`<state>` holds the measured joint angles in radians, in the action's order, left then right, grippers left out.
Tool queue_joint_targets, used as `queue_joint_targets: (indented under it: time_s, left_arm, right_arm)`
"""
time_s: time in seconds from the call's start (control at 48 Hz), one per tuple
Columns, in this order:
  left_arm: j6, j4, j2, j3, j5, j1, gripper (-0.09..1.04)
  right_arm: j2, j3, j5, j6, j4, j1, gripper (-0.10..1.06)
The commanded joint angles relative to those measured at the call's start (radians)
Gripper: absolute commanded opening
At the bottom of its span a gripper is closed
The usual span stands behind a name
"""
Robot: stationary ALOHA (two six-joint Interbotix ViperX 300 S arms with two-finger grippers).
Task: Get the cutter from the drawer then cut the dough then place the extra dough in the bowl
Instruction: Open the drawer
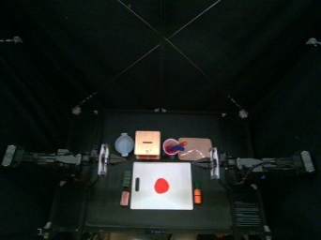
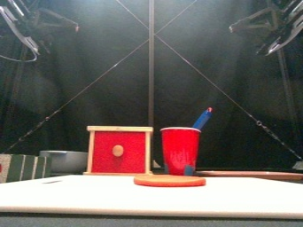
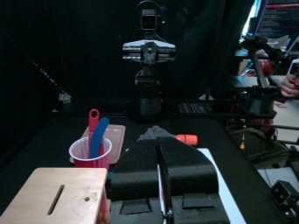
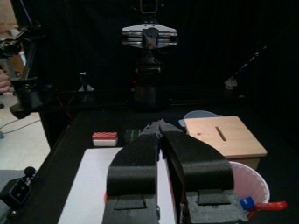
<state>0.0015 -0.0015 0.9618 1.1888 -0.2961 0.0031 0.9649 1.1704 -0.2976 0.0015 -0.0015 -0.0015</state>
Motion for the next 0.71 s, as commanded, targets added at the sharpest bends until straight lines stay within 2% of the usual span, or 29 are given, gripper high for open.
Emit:
queue_joint_targets:
  time_s: [0.021, 0.146, 0.25, 0.375, 0.521, 0.708]
  left_arm:
    - [-0.006, -0.005, -0.075, 0.006, -0.057, 0.003, 0.08]
    - [-0.014, -0.06, -0.183, 0.014, -0.212, -0.006, 0.08]
    - [-0.04, -0.199, -0.296, 0.034, -0.334, -0.017, 0.08]
    - [-0.083, -0.354, -0.411, 0.051, -0.445, -0.095, 0.08]
    - [-0.118, -0.5, -0.532, 0.043, -0.603, -0.183, 0.08]
    - [-0.184, -0.589, -0.646, -0.009, -0.64, -0.23, 0.08]
  right_arm:
    - [-0.041, -0.011, -0.002, -0.014, -0.009, -0.029, 0.01]
    - [-0.172, -0.061, -0.009, -0.014, -0.055, -0.097, 0.01]
    - [-0.318, -0.15, -0.037, -0.008, -0.106, -0.16, 0.01]
    - [-0.494, -0.261, -0.147, -0.012, -0.152, -0.206, 0.01]
    - [-0.719, -0.391, -0.276, -0.012, -0.21, -0.282, 0.01]
    - [-0.973, -0.568, -0.31, -0.014, -0.224, -0.314, 0.01]
